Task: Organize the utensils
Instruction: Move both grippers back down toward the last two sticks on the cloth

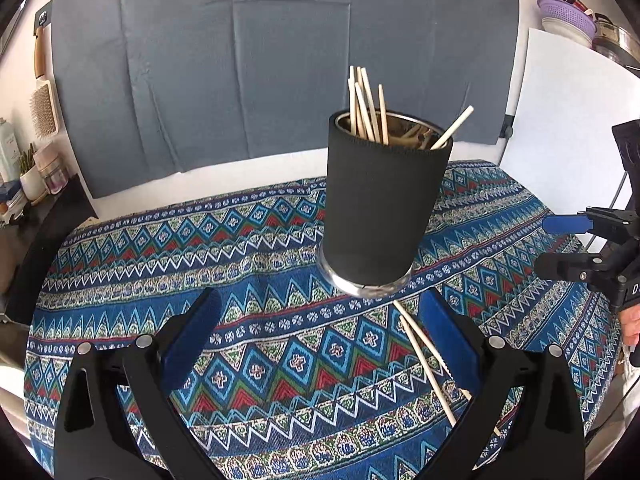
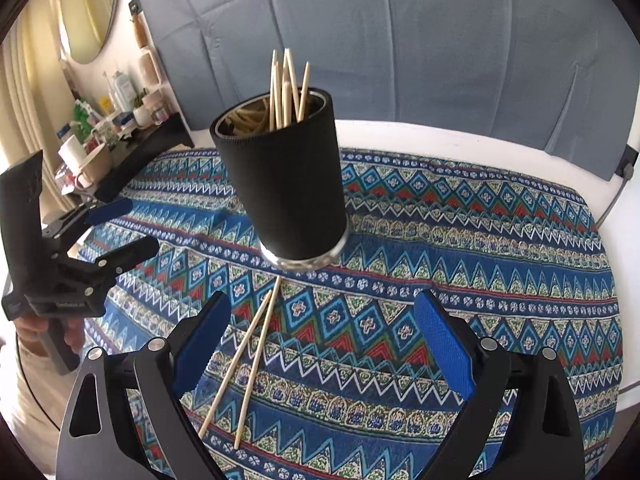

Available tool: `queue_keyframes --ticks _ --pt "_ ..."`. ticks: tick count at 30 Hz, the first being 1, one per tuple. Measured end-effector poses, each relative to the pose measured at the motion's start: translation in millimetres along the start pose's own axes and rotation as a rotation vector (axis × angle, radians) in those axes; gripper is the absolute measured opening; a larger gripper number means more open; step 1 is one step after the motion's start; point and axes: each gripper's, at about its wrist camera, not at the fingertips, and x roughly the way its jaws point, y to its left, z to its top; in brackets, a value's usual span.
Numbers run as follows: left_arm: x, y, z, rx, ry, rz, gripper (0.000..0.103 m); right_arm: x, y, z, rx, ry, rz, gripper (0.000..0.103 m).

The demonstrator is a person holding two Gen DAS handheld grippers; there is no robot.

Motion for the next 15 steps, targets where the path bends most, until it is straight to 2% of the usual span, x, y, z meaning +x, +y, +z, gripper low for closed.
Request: queue_keyframes --ticks 3,6,12,15 --pt "6 0 -12 -0.009 0.050 -0.008 0.097 16 4 -16 -0.005 0.068 0.005 0.089" --pt "13 -6 -21 0.010 0.089 0.037 0.097 32 6 -28 -0.008 0.136 0.005 0.089" --pt "35 -21 -35 0.020 0.208 0.031 0.097 57 16 -54 -0.034 0.235 0.022 0.089" --pt "49 -29 -39 0.021 0.263 0.023 0.097 64 26 -63 -0.070 0.255 0.011 0.089"
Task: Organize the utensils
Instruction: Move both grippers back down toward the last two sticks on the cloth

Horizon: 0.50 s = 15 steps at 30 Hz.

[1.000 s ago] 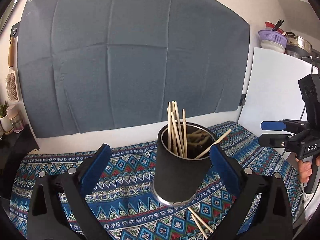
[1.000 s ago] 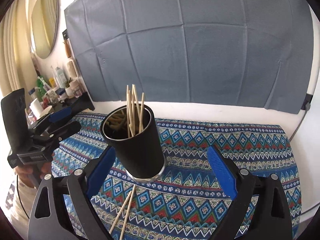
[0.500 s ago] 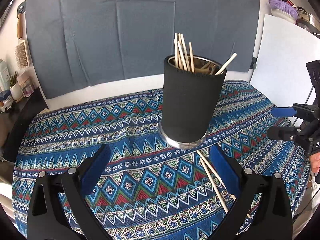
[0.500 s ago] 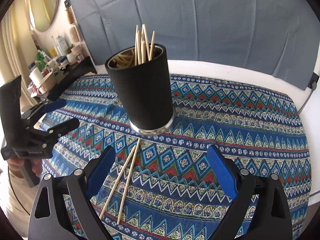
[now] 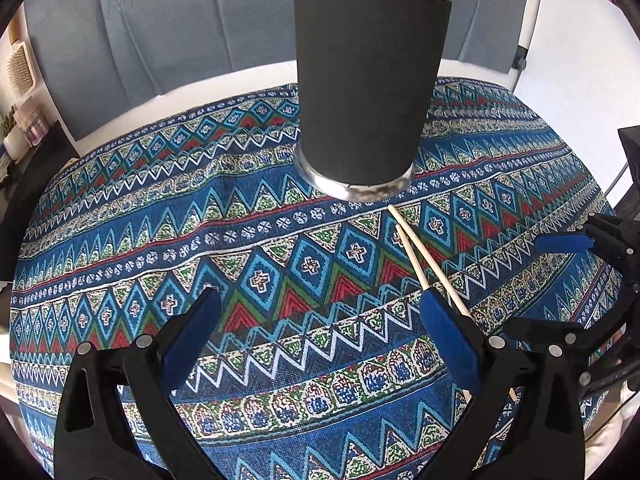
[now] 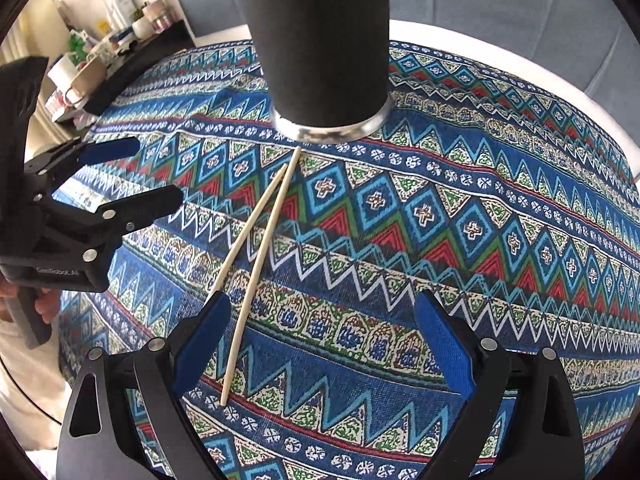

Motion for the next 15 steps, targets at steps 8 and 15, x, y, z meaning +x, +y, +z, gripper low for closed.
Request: queue_keyframes --ticks 8,15 --pt "25 -17 5 0.000 0.100 -0.049 0.097 10 23 -9 -0.098 0.013 -0.036 0.089" --pt "36 -25 5 -0.014 0.129 -0.071 0.097 19 29 -11 -0.120 0.021 -0.065 0.089"
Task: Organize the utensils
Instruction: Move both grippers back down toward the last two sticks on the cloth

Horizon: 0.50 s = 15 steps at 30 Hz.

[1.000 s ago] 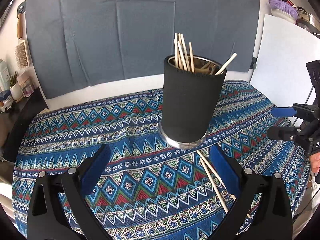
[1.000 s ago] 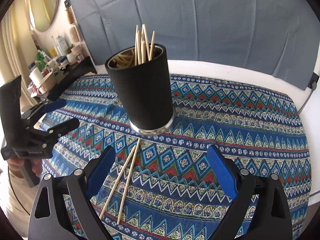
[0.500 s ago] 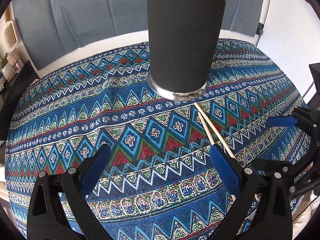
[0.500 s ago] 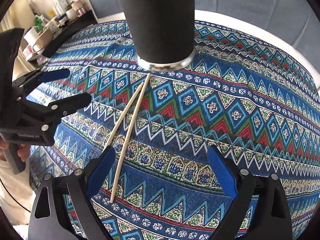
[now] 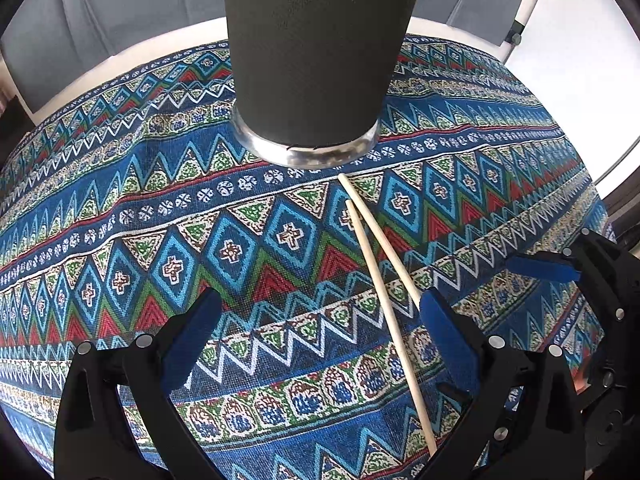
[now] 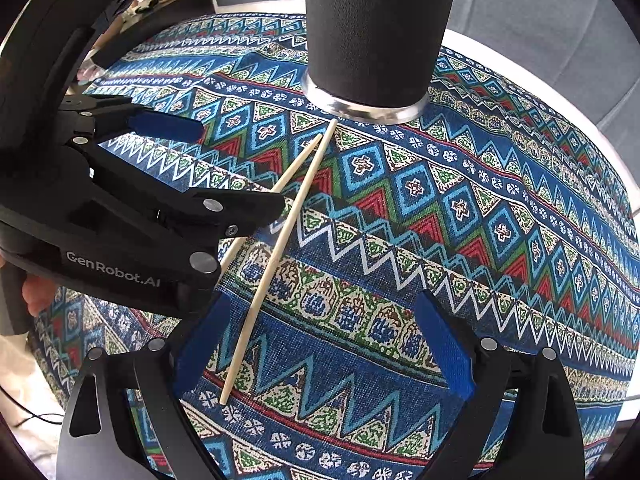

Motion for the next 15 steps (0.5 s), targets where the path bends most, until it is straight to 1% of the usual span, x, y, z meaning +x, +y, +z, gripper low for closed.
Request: queue_keyframes --ticks 1,2,3,4,8,10,15 --pt "0 -1 -1 0.011 -0.014 0.022 0.097 2 0 0 0.000 0.002 0.004 0.089" --pt "2 -2 -1 0.014 -0.013 0.025 0.097 2 0 0 0.002 -0.003 0.011 0.089" --pt "5 -2 0 0.007 0.002 0.007 0.097 3 0 1 0.002 -0.005 0.013 0.089" --pt "4 -3 -1 0.007 -0.002 0.008 0.097 4 0 2 -0.001 -0.007 0.014 0.089" --pt "5 -11 0 0.037 0.002 0.043 0.097 5 0 2 -0.003 -0.019 0.015 0.091" --pt "7 -15 -2 0.059 -0.012 0.058 0.098 5 -2 -1 -0.008 -0.030 0.016 0.092" --pt "7 -11 -6 0.094 -0.033 0.037 0.098 3 -5 -5 -0.017 -0.067 0.027 0.093"
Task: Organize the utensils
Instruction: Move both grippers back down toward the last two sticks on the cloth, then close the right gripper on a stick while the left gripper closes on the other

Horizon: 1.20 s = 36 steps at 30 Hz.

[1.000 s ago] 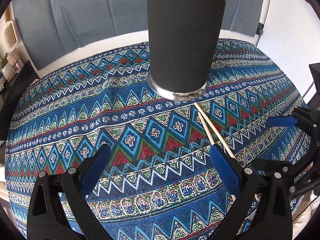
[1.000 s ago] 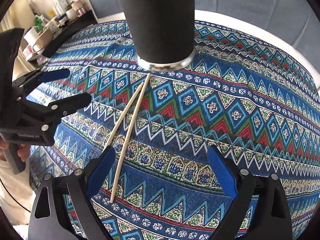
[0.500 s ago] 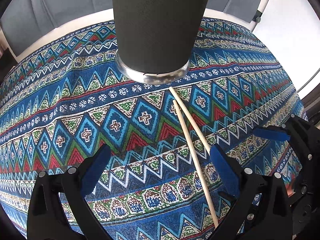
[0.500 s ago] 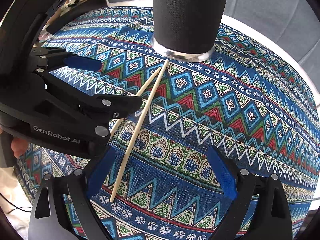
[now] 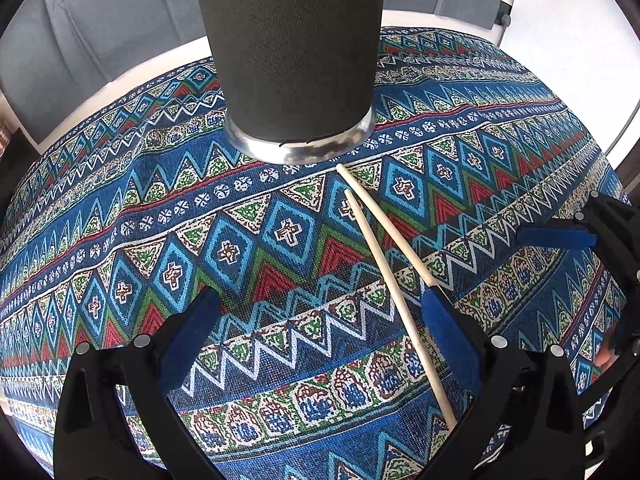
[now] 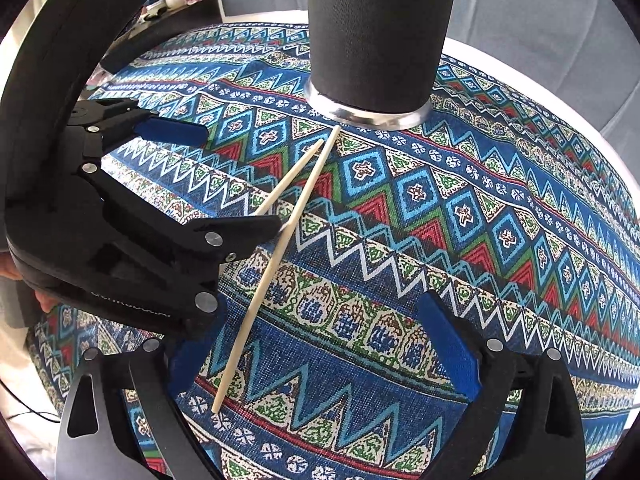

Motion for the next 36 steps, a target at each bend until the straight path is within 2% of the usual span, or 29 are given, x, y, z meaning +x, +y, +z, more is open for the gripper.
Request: queue_keyframes --ticks 4,10,12,14,15,17,18,19,21,25,26,29,32,34,36 --pt "-5 5 -9 0.021 -0.033 -0.012 0.096 -2 -1 -4 -0.004 -0.014 0.001 0.093" --pt "-12 15 -20 0.088 -0.040 -0.047 0.091 -7 -4 -11 -0.035 -0.032 0.011 0.089" --pt "-15 18 -22 0.099 -0.020 -0.054 0.090 -11 -7 -13 -0.037 -0.033 0.012 0.078" --pt "-17 20 -24 0.107 -0.002 -0.055 0.086 -17 -13 -15 -0.034 -0.030 0.012 0.054" --pt "-18 21 -25 0.108 0.007 -0.054 0.082 -19 -16 -16 -0.033 -0.028 0.014 0.050" --pt "-23 23 -28 0.109 0.018 -0.053 0.072 -21 -27 -16 -0.032 -0.029 0.017 0.029" --pt "-25 25 -29 0.107 0.023 -0.051 0.062 -22 -32 -16 -0.031 -0.025 0.018 0.023" --pt "-28 28 -31 0.101 0.029 -0.047 0.052 -23 -37 -16 -0.023 -0.020 0.018 0.013" --pt "-32 34 -35 0.089 0.045 -0.039 0.038 -25 -44 -18 -0.019 -0.010 0.017 0.006" --pt "-38 51 -44 0.057 0.061 -0.015 0.010 -30 -52 -26 -0.005 -0.011 0.018 0.005" --pt "-40 54 -47 0.047 0.059 -0.012 0.007 -31 -56 -29 0.014 -0.019 0.033 0.005" --pt "-45 61 -55 0.024 0.040 -0.033 0.005 -32 -66 -35 0.105 -0.049 0.125 0.005" --pt "-49 69 -61 -0.024 0.052 -0.070 0.005 -33 -79 -46 0.209 -0.054 0.276 0.005" --pt "-52 72 -66 -0.032 0.057 -0.068 0.005 -35 -86 -55 0.256 -0.064 0.330 0.005" --pt "-54 77 -69 -0.056 0.064 -0.069 0.005 -40 -87 -61 0.271 -0.076 0.348 0.005"
